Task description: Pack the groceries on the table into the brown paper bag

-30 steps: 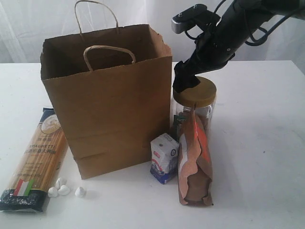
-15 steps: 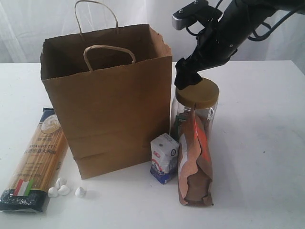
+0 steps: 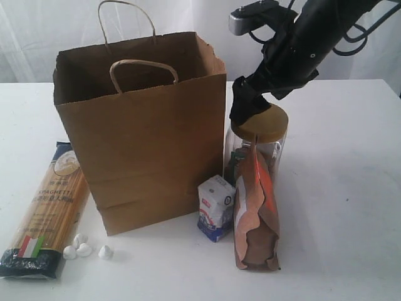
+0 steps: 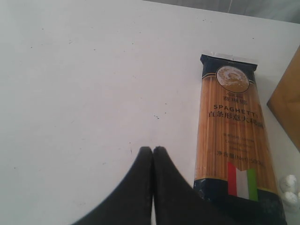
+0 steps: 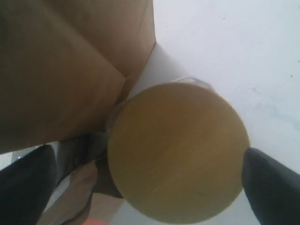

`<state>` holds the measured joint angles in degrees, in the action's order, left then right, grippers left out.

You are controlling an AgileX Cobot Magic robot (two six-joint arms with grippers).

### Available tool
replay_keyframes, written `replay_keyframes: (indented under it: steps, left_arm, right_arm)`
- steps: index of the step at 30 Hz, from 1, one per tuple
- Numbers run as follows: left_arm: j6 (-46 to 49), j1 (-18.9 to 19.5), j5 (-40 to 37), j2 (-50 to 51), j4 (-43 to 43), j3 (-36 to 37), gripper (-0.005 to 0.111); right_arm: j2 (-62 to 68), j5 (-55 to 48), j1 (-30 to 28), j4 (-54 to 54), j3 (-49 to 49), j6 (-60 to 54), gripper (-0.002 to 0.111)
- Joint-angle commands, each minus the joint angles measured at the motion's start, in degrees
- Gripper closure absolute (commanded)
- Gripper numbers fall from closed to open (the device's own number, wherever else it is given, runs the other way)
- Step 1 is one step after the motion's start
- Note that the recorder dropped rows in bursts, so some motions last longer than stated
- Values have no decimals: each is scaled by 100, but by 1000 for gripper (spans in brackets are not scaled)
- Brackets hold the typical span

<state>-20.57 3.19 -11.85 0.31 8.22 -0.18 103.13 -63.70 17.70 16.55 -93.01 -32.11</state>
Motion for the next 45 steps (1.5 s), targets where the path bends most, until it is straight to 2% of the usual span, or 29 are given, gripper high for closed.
replay_keyframes:
  steps: [1, 13, 16, 21, 26, 32, 40, 43, 45]
  left_arm:
    - [1, 13, 13, -31, -17, 18, 107]
    - [1, 13, 25, -31, -17, 18, 107]
    - [1, 13, 25, -31, -17, 18, 107]
    - [1, 13, 25, -31, -17, 18, 107]
    - [1, 13, 25, -31, -17, 18, 107]
    - [1, 13, 25, -31, -17, 18, 107]
    - [1, 13, -74, -31, -17, 18, 107]
    - [1, 13, -86, -31, -17, 18, 107]
    - [1, 13, -86, -31, -17, 18, 107]
  right_arm:
    - [-51, -277, 5, 30, -26, 132, 3]
    - [-39, -505, 5, 8, -26, 241, 3]
    - [29, -533, 5, -351, -26, 241, 3]
    - [105, 156, 5, -1537, -26, 431, 3]
    - [94, 626, 5, -1211, -26, 566, 3]
    - [94, 254, 5, -880, -26, 556, 3]
    - [94, -442, -8, -1655, -464, 556, 3]
    - [9, -626, -236, -1782, -792, 530, 3]
    - [-133, -626, -622, -1478, -810, 201, 3]
